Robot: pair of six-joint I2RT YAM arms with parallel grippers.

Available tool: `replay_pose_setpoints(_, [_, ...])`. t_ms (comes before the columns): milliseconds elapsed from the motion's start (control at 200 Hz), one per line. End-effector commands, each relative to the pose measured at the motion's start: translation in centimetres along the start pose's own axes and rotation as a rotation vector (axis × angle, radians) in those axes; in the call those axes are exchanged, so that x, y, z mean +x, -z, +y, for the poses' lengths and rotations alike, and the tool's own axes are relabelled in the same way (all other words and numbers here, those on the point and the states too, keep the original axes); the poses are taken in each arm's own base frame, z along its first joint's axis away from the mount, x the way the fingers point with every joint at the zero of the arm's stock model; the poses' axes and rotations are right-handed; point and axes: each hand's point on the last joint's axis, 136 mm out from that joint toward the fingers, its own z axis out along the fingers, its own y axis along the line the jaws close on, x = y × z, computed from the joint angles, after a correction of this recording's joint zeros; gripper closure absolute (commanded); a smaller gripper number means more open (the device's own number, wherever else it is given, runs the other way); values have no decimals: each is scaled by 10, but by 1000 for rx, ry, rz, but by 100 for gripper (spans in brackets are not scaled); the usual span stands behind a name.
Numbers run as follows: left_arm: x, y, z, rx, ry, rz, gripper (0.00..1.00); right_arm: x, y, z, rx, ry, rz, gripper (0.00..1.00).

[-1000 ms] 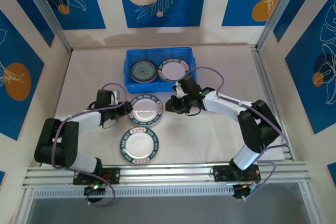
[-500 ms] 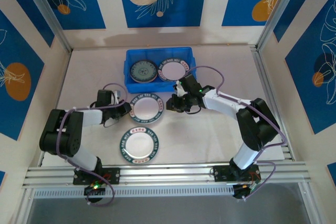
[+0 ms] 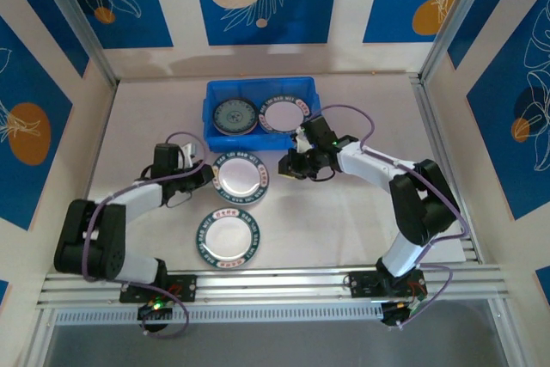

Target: Place the plates into the plastic bin on the countertop

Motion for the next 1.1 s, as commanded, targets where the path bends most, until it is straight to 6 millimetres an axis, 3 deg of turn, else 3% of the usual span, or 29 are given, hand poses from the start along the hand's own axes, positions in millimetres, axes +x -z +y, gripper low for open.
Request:
replay_pose_setpoints(0, [2, 22, -27, 42, -77, 45, 100, -12, 29, 16, -52, 27, -44, 82])
replay_pose_setpoints(300, [-1, 82, -91, 150, -167, 52, 100, -46, 94, 17, -82, 17, -204, 82])
replay_pose_setpoints(545, [-46, 110, -149, 278, -177, -63, 100, -61, 127, 18, -99, 13, -290, 78])
replay_pose_setpoints(705, [-74, 98, -164, 301, -190, -105, 100, -66, 129, 23, -127, 15, -315, 64])
replay_pose_setpoints(1096, [-122, 43, -173, 277, -170, -147, 100, -86, 117, 13, -113, -18, -354, 64])
